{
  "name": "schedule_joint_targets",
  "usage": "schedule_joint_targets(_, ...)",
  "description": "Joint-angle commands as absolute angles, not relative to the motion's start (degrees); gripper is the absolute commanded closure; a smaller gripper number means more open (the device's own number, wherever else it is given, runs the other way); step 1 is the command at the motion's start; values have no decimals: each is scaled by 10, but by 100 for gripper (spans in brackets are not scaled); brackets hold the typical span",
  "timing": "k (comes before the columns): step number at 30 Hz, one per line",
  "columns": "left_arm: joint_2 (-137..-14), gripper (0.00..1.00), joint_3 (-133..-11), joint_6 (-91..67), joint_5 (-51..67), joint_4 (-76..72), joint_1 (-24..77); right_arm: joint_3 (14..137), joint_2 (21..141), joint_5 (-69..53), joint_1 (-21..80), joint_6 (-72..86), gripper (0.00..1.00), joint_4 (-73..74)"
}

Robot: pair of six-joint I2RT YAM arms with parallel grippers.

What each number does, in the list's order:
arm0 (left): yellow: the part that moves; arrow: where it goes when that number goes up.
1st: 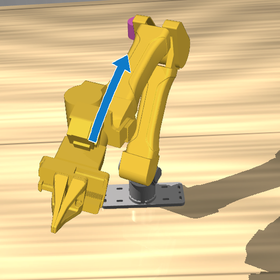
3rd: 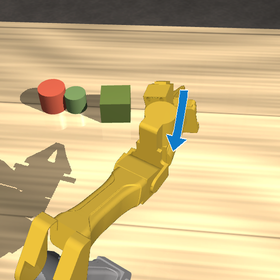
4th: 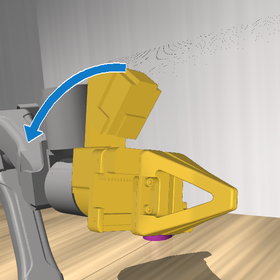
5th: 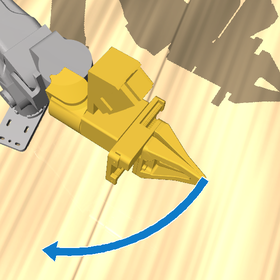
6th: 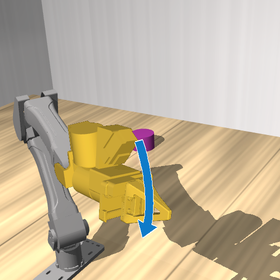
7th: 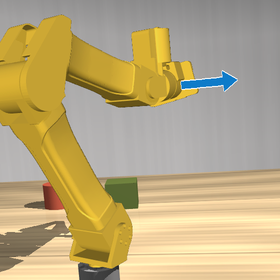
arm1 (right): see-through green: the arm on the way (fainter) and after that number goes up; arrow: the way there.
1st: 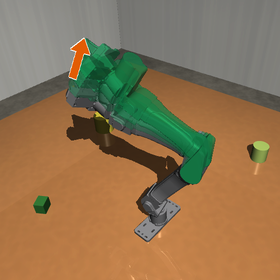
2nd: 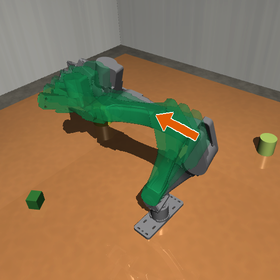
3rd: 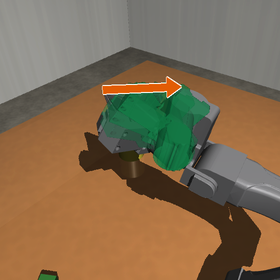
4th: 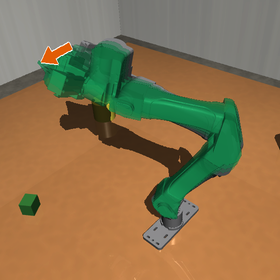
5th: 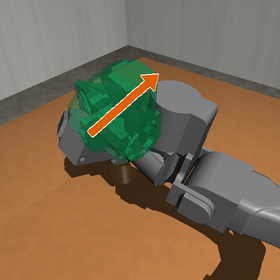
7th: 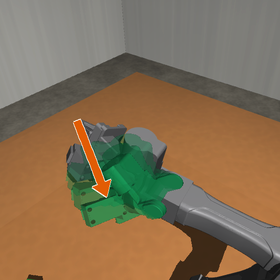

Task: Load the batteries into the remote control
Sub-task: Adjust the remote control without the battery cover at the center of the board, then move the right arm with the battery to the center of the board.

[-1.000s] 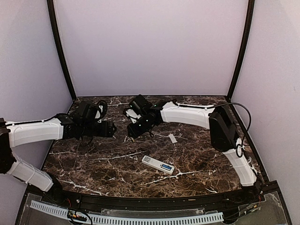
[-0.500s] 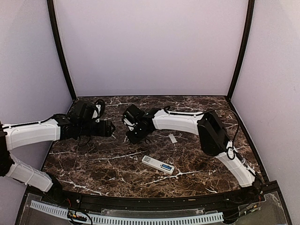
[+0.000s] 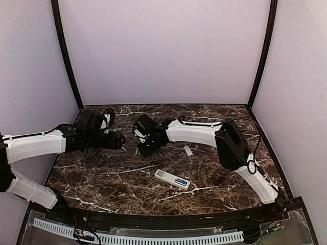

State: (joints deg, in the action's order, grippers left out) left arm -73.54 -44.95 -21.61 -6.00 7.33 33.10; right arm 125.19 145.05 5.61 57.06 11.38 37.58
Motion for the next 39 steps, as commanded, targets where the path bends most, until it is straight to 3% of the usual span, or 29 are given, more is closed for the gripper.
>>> schedule_joint_targets(1,-714,21,-430,-204,-52,66,328,1207,1401,-25,571,73,100,385)
schedule_joint_targets(12,-679,22,-392,-143,27,-24,329,1026,1215,-120,538,4,100,338)
schedule_joint_targets(17,-702,22,-393,-134,41,-11,329,990,1190,-137,529,6,100,308)
schedule_joint_targets(19,-714,23,-395,-195,4,43,329,987,1195,-145,546,21,89,283)
schedule_joint_targets(22,-693,25,-337,-385,-110,65,329,950,1201,-178,612,25,54,173)
schedule_joint_targets(23,-660,25,-317,-418,-129,48,328,949,1214,-159,644,10,47,148)
schedule_joint_targets(27,-548,17,-221,-544,-220,19,329,1047,1312,-71,717,-21,37,171)
schedule_joint_targets(34,-471,13,-201,-524,-278,63,328,1149,1424,45,747,0,37,229)
schedule_joint_targets(39,-434,14,-168,-527,-268,47,329,1164,1433,86,753,-5,48,247)
